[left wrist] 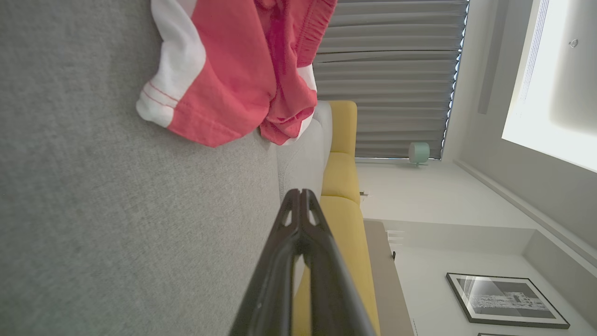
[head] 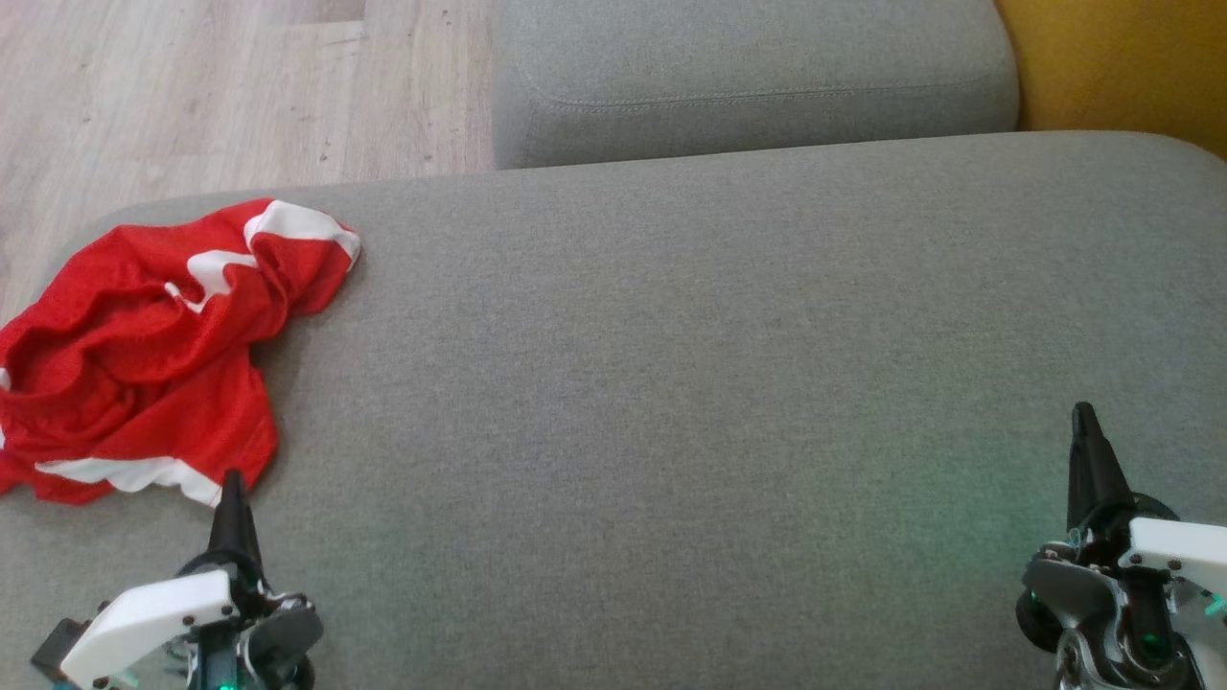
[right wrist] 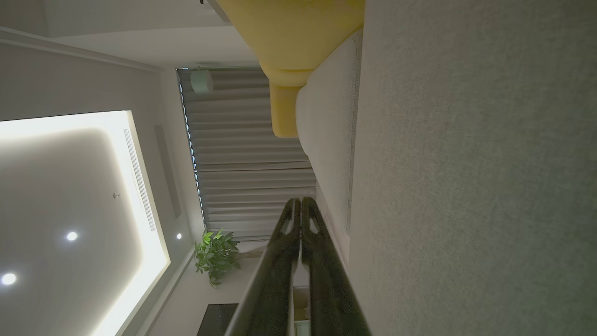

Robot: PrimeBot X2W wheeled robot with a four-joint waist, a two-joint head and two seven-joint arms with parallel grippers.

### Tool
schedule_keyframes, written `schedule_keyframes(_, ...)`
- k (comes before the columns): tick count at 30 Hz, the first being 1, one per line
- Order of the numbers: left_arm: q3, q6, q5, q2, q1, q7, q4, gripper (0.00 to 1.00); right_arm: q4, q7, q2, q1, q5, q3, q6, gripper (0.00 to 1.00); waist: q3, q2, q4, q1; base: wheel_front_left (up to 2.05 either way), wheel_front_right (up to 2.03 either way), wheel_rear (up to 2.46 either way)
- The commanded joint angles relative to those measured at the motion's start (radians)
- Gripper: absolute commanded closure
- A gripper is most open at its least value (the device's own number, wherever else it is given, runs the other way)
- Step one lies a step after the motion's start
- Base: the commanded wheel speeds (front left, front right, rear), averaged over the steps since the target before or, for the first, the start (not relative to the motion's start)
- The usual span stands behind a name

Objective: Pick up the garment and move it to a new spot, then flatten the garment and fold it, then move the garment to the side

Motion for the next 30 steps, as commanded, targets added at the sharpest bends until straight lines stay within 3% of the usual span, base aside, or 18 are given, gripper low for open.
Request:
schedule_keyframes(1, 0.035, -0.007, 0.009, 0.006, -0.053, 0.007, -0.027, 1.00, -0.031, 0.006, -0.005, -0.054, -0.002, 0.021, -0.001, 1.00, 0.000, 0.0000, 0.000, 0.0000, 0.00, 0.00, 0.00)
schedule_keyframes(30, 0.035, -0.007, 0.009, 0.006, -0.053, 0.007, -0.027, 1.00, -0.031, 0.006, -0.005, -0.054, -0.002, 0.021, -0.001, 1.00, 0.000, 0.0000, 0.000, 0.0000, 0.00, 0.00, 0.00)
